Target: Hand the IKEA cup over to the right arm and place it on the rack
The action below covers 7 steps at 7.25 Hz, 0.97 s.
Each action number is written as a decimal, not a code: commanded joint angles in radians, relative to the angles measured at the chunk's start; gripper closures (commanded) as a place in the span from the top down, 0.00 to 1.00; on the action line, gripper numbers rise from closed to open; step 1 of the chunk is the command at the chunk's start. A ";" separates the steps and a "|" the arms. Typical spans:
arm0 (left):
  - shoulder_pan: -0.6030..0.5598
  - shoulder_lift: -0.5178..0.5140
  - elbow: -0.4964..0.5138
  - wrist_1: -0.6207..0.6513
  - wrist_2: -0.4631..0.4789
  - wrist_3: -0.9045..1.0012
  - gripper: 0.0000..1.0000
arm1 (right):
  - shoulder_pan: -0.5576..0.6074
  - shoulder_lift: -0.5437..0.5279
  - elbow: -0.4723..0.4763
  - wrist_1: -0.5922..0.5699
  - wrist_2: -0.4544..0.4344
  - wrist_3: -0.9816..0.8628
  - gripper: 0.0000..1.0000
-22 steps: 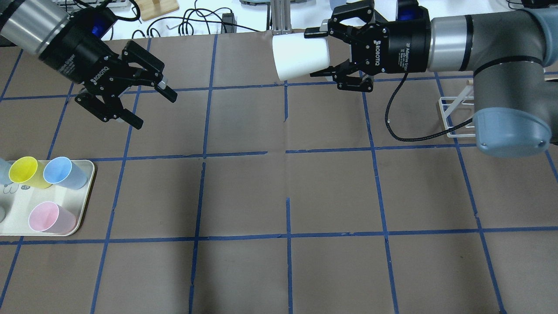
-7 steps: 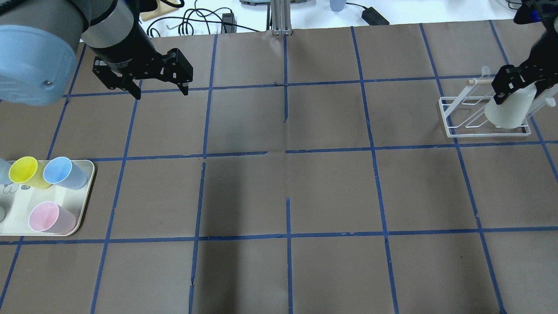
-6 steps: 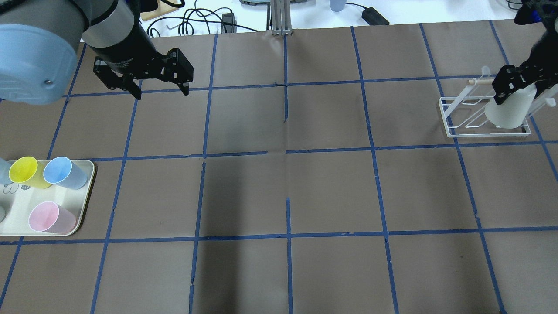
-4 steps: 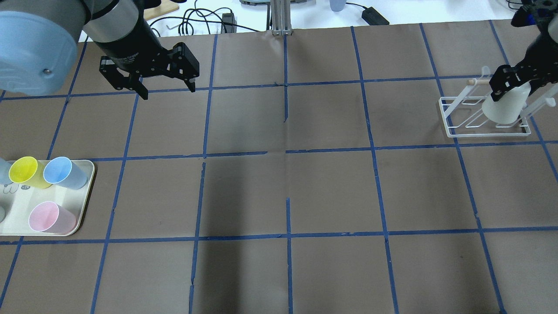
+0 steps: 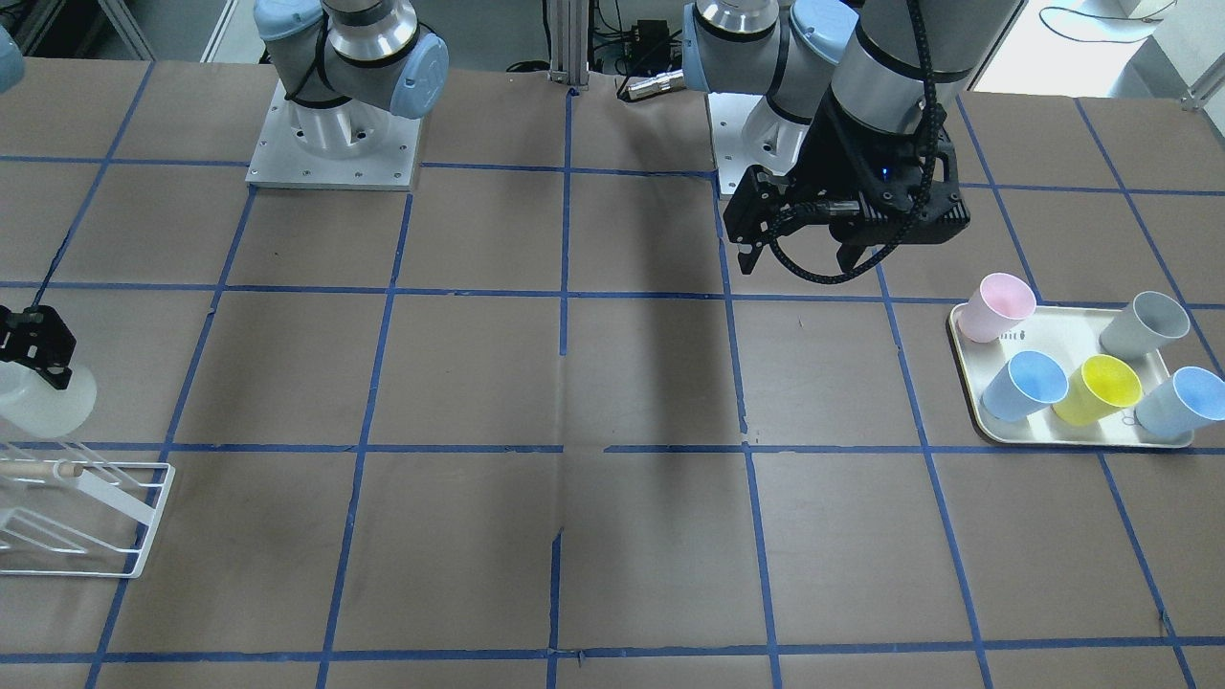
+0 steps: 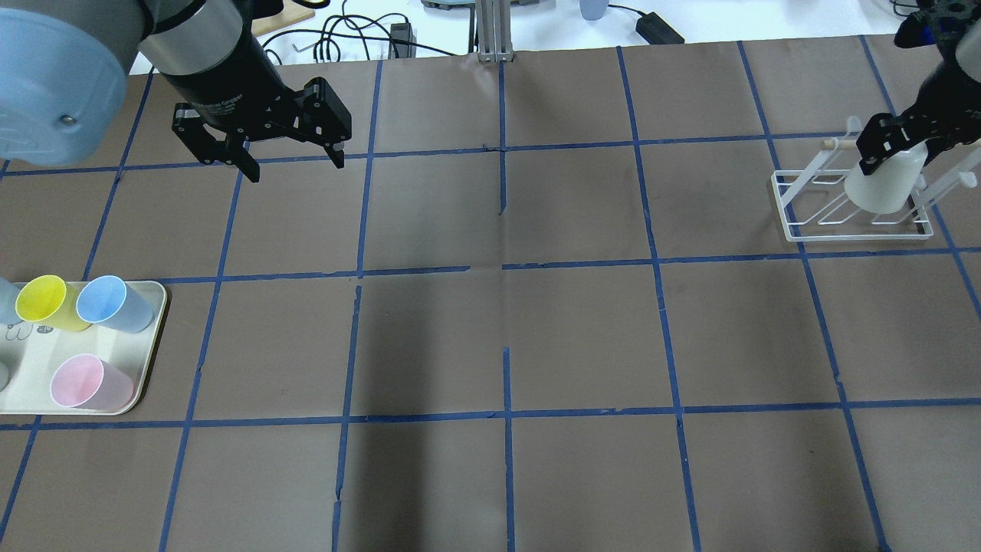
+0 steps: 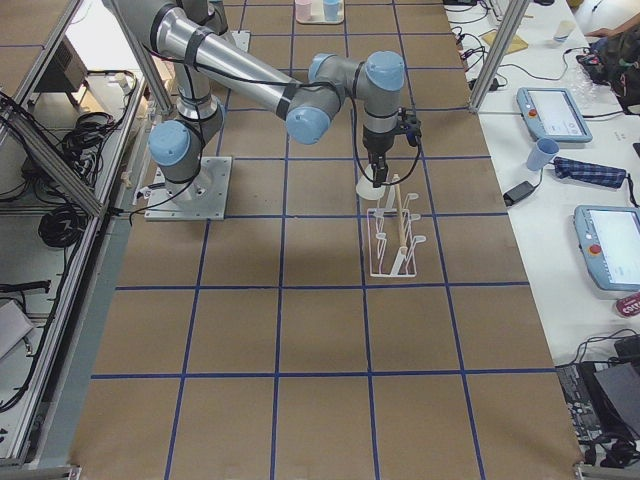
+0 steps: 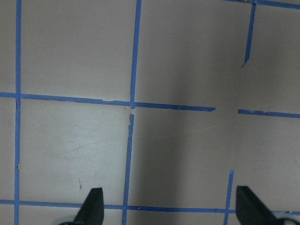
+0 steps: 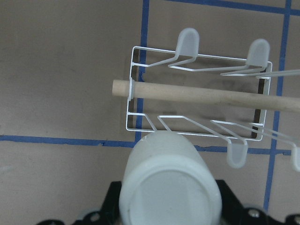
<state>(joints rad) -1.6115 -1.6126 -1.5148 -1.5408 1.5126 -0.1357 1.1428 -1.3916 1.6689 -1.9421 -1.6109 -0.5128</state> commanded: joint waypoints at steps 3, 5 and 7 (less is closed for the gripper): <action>0.002 0.002 -0.001 0.005 0.000 0.002 1.00 | 0.000 0.032 0.002 -0.020 0.000 0.002 0.30; 0.004 0.002 -0.001 0.005 0.000 0.002 1.00 | -0.003 0.060 0.000 -0.023 0.019 0.001 0.30; 0.004 0.002 -0.002 0.008 0.000 0.008 1.00 | -0.015 0.085 0.002 -0.041 0.017 -0.006 0.30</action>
<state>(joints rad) -1.6077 -1.6107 -1.5159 -1.5342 1.5124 -0.1307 1.1327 -1.3217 1.6695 -1.9723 -1.5936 -0.5129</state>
